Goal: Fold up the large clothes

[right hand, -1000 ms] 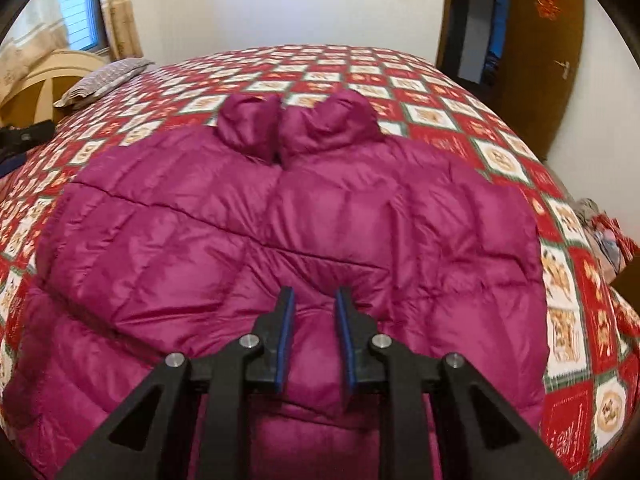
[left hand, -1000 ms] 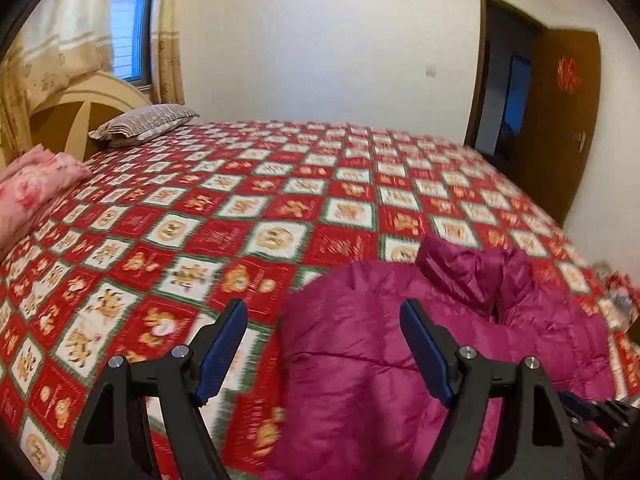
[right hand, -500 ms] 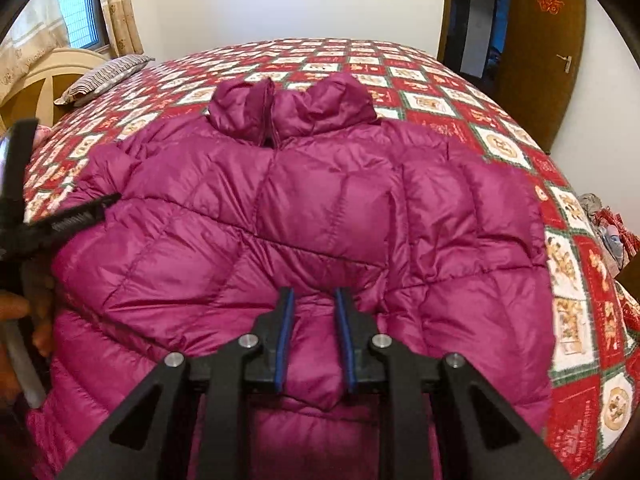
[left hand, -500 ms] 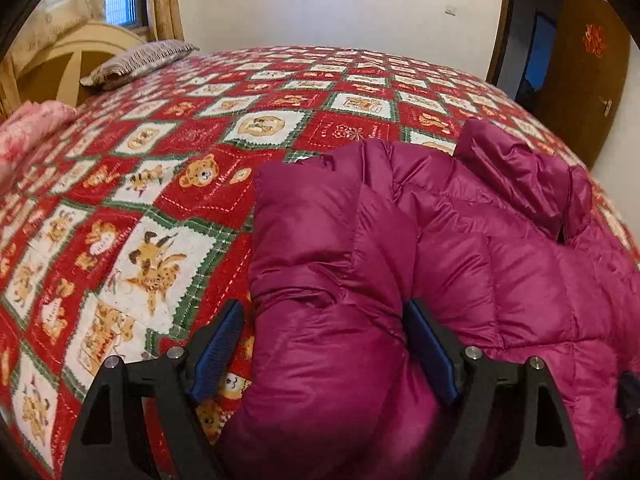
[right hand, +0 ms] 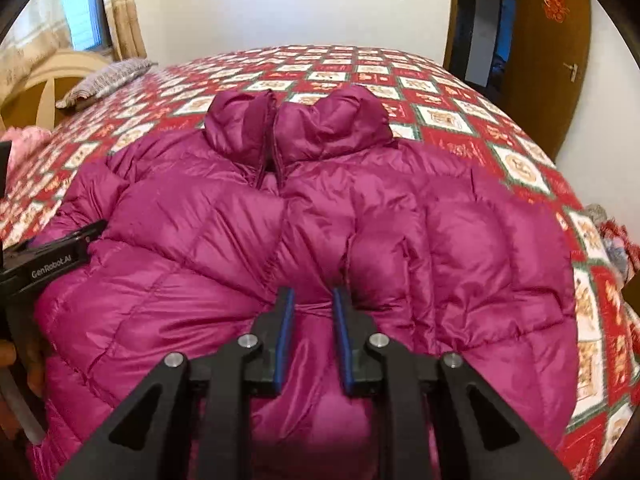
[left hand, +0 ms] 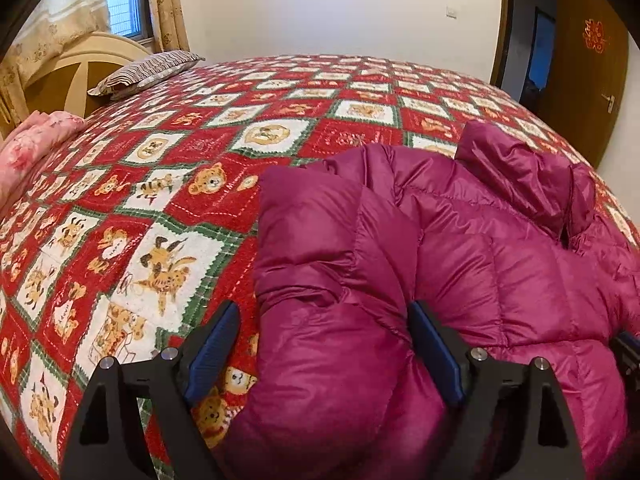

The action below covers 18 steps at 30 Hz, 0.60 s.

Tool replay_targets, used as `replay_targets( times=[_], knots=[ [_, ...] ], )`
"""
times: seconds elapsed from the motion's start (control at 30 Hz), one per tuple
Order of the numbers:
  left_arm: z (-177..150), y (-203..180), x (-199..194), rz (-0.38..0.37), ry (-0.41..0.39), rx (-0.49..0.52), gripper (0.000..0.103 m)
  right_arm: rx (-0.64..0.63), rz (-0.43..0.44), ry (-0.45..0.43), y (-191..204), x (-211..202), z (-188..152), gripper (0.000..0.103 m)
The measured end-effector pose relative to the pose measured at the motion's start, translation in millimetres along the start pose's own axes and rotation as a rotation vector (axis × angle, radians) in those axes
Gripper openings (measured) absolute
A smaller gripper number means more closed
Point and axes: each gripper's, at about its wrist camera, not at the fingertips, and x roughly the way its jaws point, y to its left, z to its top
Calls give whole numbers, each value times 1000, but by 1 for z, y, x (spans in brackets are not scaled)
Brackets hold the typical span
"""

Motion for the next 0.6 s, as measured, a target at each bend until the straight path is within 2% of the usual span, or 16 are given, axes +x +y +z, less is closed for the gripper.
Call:
replay_targets(
  times=[0.1,0.2,0.27,0.3,0.4,0.57,0.6],
  knots=[
    [-3,3,-13,-23,-36,-16,86,-17,-24,27,4,-1,3,22],
    [-3,1,-32,-65,-77,-2,86,47,33,34,-5,-12,17,24],
    [-1,-4,-45,-76,-113,5,86,121,60,12,-17,-19,34,34],
    [0,-6,-49,-84,-118,-2,86,158,67,8,-21,-20,44,44],
    [2,-17,-45,-112,-92,-10,86,249,79,15,-37,-9,75,49],
    [-13,-42,-29,-49,-67,59,86,382,92,76,-57,25,128,65],
    [-14,-43,-28,-44,-63,61,86,413,97,88,-60,31,135,71]
  ],
)
